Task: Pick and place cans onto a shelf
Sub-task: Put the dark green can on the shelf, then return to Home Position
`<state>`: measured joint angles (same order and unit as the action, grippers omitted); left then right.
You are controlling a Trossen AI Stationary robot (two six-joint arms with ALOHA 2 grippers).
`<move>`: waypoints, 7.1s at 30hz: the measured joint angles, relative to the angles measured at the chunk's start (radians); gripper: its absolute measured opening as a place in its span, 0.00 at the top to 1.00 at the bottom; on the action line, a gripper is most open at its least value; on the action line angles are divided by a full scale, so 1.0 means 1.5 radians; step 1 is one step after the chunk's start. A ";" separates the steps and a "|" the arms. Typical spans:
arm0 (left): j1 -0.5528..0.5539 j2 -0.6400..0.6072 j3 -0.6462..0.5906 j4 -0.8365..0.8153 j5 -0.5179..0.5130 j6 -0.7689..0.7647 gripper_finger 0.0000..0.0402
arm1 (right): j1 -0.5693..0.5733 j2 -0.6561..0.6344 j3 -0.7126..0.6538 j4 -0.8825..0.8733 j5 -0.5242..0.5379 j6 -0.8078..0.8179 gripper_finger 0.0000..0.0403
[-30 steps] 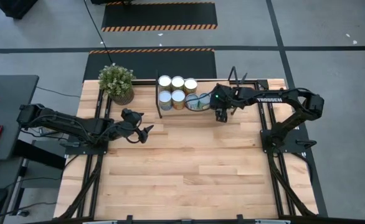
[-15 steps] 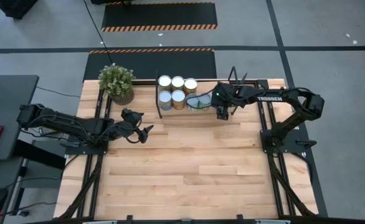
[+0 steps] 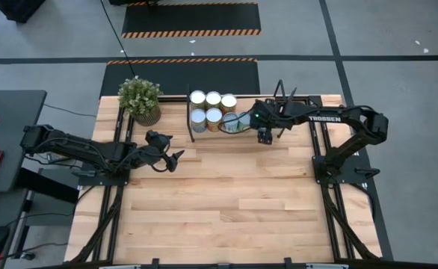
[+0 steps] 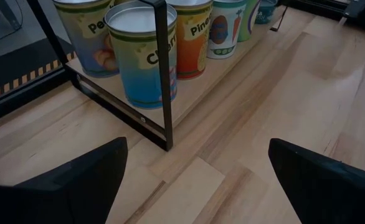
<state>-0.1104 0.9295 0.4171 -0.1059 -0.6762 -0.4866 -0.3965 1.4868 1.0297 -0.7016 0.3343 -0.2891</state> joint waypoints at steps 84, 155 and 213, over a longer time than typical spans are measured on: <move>0.001 -0.025 -0.063 0.283 0.041 0.252 0.01 | 0.351 -0.403 -0.393 0.587 -0.017 0.146 0.14; 0.048 -0.616 -0.273 0.121 0.353 0.332 0.01 | 0.328 -0.900 -0.682 0.554 0.008 0.253 0.14; 0.048 -0.615 -0.274 0.127 0.349 0.344 0.01 | 0.328 -0.900 -0.682 0.559 0.008 0.213 0.14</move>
<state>-0.0379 0.0063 0.0067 0.0849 -0.1523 0.0296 0.0959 0.1371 0.0071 0.1375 0.3462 0.0307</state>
